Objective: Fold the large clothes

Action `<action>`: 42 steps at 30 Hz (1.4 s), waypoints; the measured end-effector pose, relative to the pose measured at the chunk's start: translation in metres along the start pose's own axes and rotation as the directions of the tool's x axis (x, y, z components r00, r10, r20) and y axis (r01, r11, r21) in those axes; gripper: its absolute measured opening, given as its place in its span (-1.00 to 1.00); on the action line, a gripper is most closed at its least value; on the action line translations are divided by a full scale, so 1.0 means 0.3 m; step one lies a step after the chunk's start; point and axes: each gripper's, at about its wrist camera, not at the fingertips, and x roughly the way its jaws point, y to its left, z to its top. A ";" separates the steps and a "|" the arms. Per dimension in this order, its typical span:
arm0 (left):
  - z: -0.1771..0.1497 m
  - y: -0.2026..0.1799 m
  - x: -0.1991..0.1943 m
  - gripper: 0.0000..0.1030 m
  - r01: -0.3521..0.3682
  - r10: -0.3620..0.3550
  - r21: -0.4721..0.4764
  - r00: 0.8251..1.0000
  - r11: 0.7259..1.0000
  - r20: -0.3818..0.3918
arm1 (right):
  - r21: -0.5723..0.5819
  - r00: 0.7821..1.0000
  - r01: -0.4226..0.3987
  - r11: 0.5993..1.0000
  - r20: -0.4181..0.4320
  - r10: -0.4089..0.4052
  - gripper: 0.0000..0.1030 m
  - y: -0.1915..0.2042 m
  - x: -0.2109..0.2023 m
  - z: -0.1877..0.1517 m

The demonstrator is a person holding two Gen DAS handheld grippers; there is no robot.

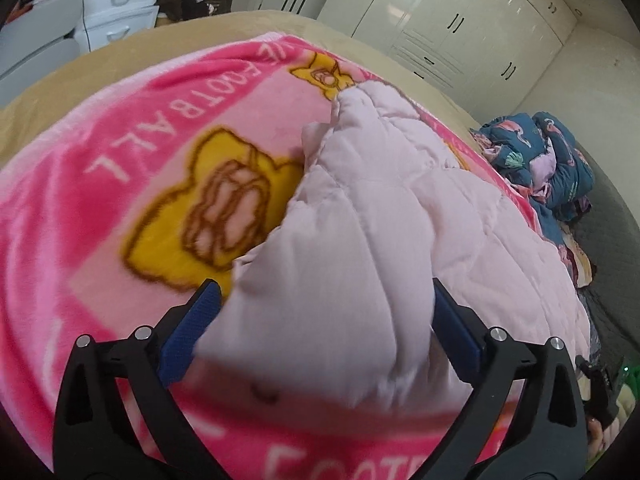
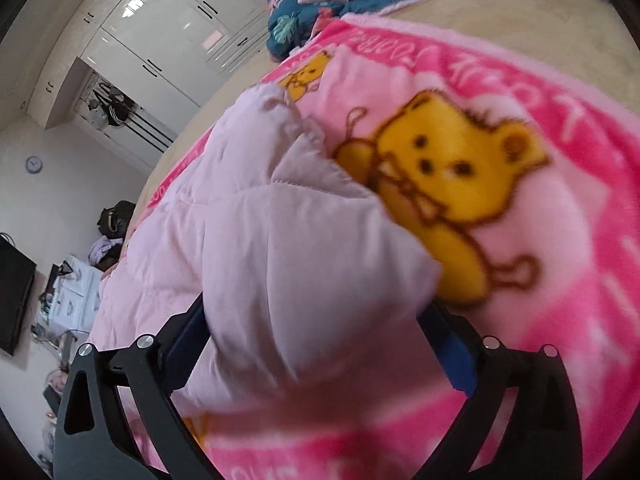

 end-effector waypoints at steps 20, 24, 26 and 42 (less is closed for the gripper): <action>-0.182 -0.182 -0.422 0.82 -0.018 -0.019 0.242 0.989 0.970 0.150 | -0.448 0.955 0.074 0.891 0.290 0.066 0.92 0.316 -0.531 -0.240; -0.241 -0.229 -0.450 0.82 -0.003 -0.042 0.281 0.987 0.960 0.157 | -0.495 0.963 0.043 0.868 0.251 0.095 0.92 0.365 -0.551 -0.308; -0.269 -0.244 -0.452 0.82 0.011 -0.057 0.295 0.987 0.955 0.150 | -0.512 0.968 0.024 0.859 0.226 0.108 0.92 0.385 -0.554 -0.347; -0.413 -0.346 -0.415 0.82 0.005 -0.055 0.403 0.992 0.915 0.112 | -0.591 0.993 -0.052 0.805 0.055 0.104 0.92 0.469 -0.427 -0.557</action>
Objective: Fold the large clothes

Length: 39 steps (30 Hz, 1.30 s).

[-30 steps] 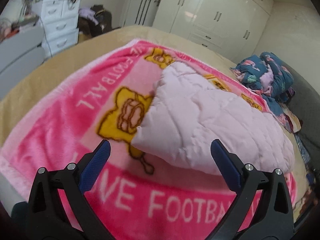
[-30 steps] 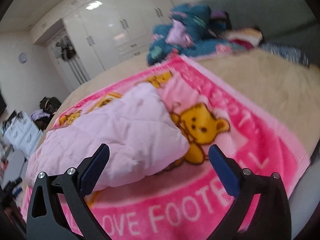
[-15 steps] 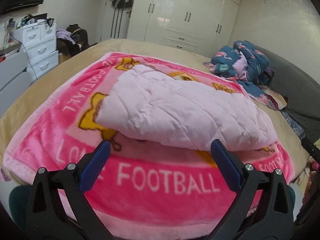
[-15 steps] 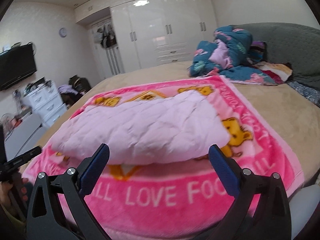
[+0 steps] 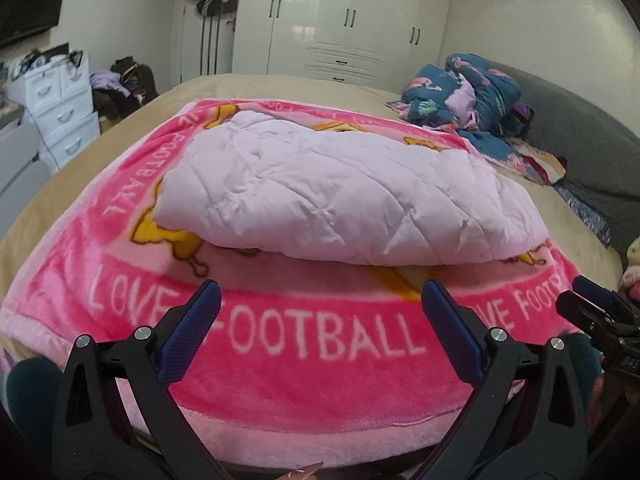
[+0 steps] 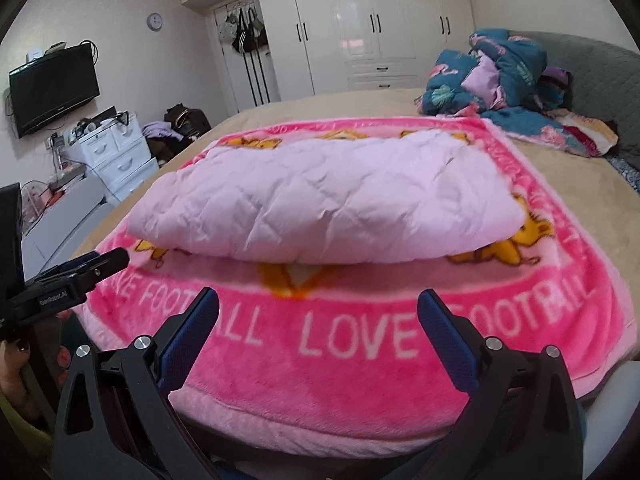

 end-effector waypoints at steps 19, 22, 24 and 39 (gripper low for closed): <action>-0.001 -0.030 -0.016 0.82 -0.011 0.010 0.017 1.000 1.000 0.019 | 0.021 1.000 -0.015 1.000 -0.001 0.015 0.92 -0.023 -0.014 -0.012; 0.001 -0.029 -0.016 0.82 -0.016 0.016 0.017 1.000 1.000 0.018 | 0.023 1.000 -0.020 1.000 -0.003 0.020 0.92 -0.020 -0.013 -0.016; -0.001 -0.028 -0.016 0.82 -0.023 0.023 0.018 1.000 1.000 0.017 | 0.025 1.000 -0.020 1.000 -0.008 0.020 0.92 -0.018 -0.009 -0.019; -0.015 -0.031 -0.010 0.82 -0.043 0.043 0.020 0.999 0.999 0.012 | 0.026 0.999 -0.041 0.999 -0.029 0.042 0.92 -0.016 0.017 -0.036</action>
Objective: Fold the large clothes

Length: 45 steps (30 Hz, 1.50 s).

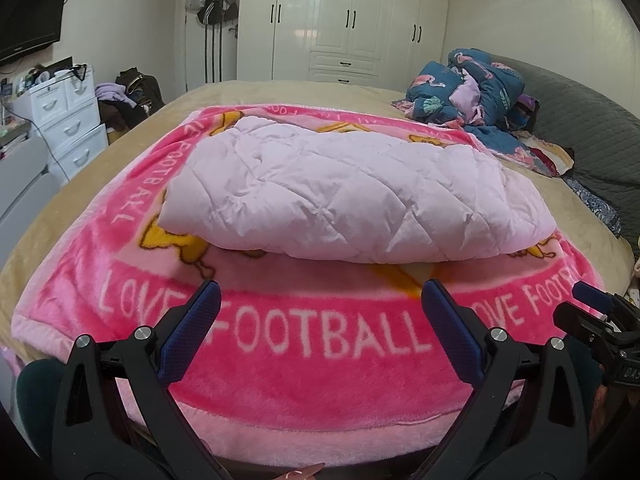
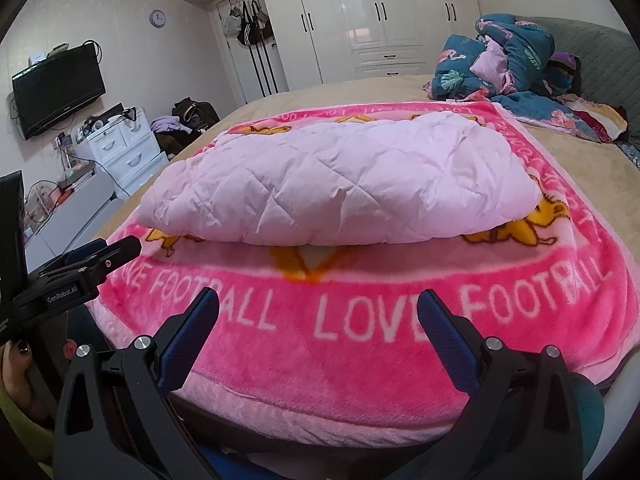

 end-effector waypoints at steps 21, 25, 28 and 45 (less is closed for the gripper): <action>-0.006 -0.004 -0.014 0.82 -0.011 0.011 0.005 1.000 1.000 0.004 | -0.003 1.000 -0.004 1.000 0.007 0.004 0.92 0.003 -0.005 -0.008; -0.005 -0.004 -0.013 0.82 -0.011 0.011 0.004 1.000 1.000 0.003 | -0.003 1.000 -0.004 1.000 0.008 0.004 0.92 0.005 -0.008 -0.010; -0.007 -0.001 -0.016 0.82 -0.013 0.013 0.005 1.000 1.000 0.004 | -0.004 1.000 -0.001 1.000 0.011 0.001 0.92 0.007 -0.014 -0.011; -0.012 -0.005 -0.015 0.82 -0.018 0.018 0.005 1.000 1.000 -0.013 | -0.003 1.000 -0.004 1.000 0.009 0.004 0.92 0.009 -0.021 -0.011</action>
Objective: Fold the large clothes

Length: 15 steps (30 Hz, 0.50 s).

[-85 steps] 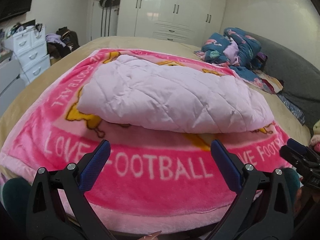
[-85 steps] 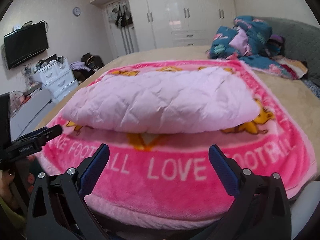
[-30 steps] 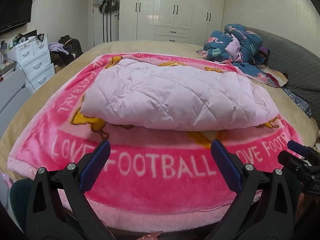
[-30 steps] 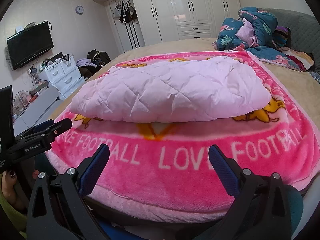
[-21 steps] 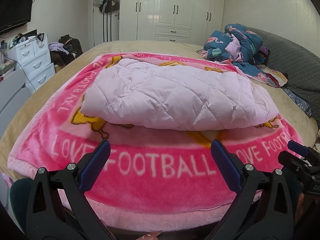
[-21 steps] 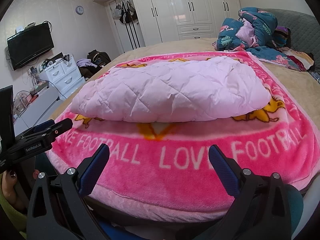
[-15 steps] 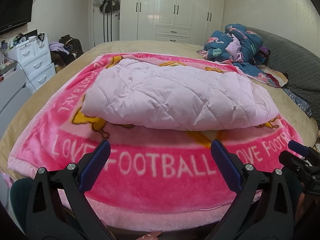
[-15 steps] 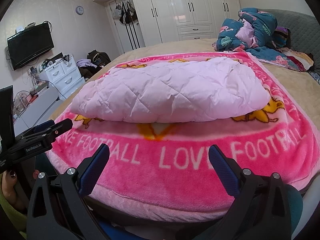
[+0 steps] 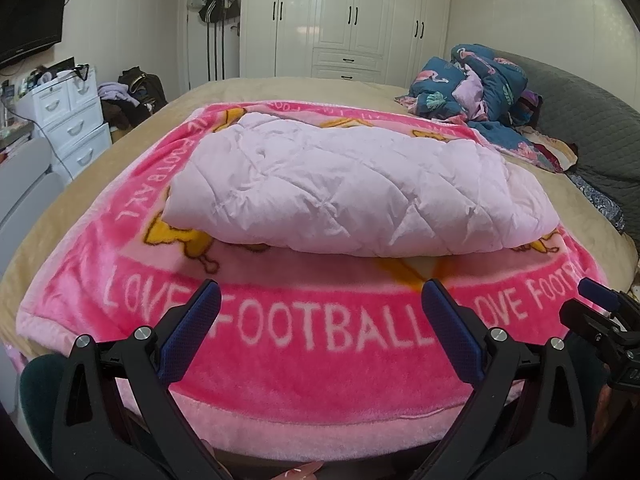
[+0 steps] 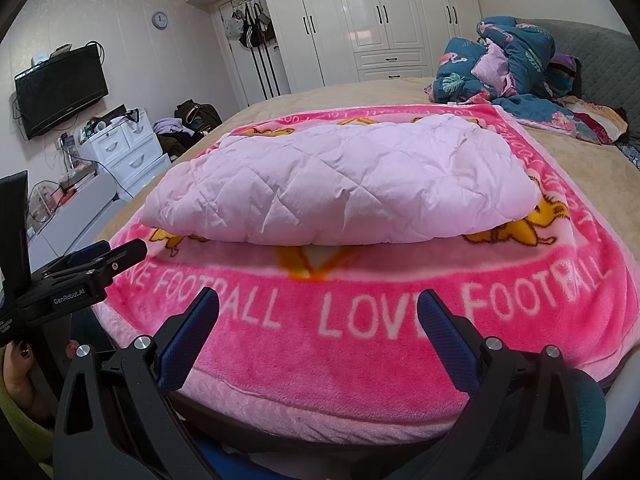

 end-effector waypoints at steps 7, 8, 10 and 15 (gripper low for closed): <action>-0.001 0.001 0.003 0.82 0.000 0.000 0.000 1.000 1.000 -0.004 | -0.001 1.000 0.001 1.000 -0.001 -0.001 0.92 -0.001 0.000 0.001; -0.003 0.004 0.003 0.82 -0.001 0.001 0.000 1.000 1.000 -0.004 | 0.000 1.000 0.002 1.000 -0.002 -0.002 0.92 -0.003 0.002 0.002; -0.002 0.003 0.005 0.82 -0.001 0.001 0.000 1.000 1.000 -0.006 | 0.000 1.000 0.003 1.000 -0.002 -0.003 0.92 -0.004 0.003 0.002; -0.006 0.006 0.010 0.82 0.000 0.000 -0.004 1.000 1.000 -0.010 | -0.002 1.000 0.001 1.000 -0.004 -0.001 0.92 -0.004 0.004 0.002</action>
